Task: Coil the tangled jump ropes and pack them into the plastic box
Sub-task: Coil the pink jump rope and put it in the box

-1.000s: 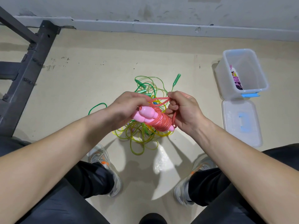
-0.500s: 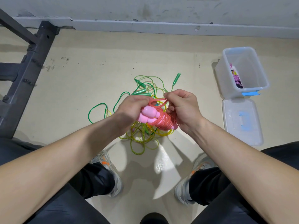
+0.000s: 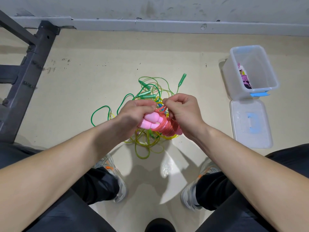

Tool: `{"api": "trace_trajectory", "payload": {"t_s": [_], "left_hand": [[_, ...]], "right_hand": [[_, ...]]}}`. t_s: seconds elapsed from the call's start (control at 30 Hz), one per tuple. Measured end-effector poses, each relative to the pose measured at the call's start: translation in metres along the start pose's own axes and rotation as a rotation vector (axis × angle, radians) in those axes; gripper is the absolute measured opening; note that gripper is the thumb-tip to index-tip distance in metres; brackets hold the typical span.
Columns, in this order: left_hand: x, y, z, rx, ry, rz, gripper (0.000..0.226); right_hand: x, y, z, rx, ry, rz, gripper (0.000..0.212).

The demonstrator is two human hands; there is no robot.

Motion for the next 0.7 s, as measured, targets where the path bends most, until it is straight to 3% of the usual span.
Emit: {"api": "trace_trajectory", "payload": {"t_s": [0.13,0.3,0.5,0.7], "left_hand": [[0.000,0.006,-0.004,-0.123,0.078,0.039,0.008],[0.004,0.004,-0.004,-0.207,0.183,0.080,0.009],[0.007,0.005,-0.005,-0.236,0.253,0.078,0.009],[0.001,-0.004,-0.008,-0.173,0.236,0.045,0.014]], "right_hand": [[-0.002,0.000,-0.004,0.027,-0.022,-0.048,0.010],[-0.011,-0.001,-0.008,0.188,-0.118,-0.161,0.014],[-0.013,0.002,-0.006,0.230,-0.176,-0.149,0.007],[-0.014,0.005,-0.002,0.361,-0.122,-0.371,0.007]]}}
Point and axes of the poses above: each hand's wrist, its own z-axis towards the middle knuckle, its own x-axis out of the back of the hand, y = z × x, the point moved 7 cm from there along z, towards the middle knuckle, and after that the axes turned 13 degrees about y, right-handed, at the moved point
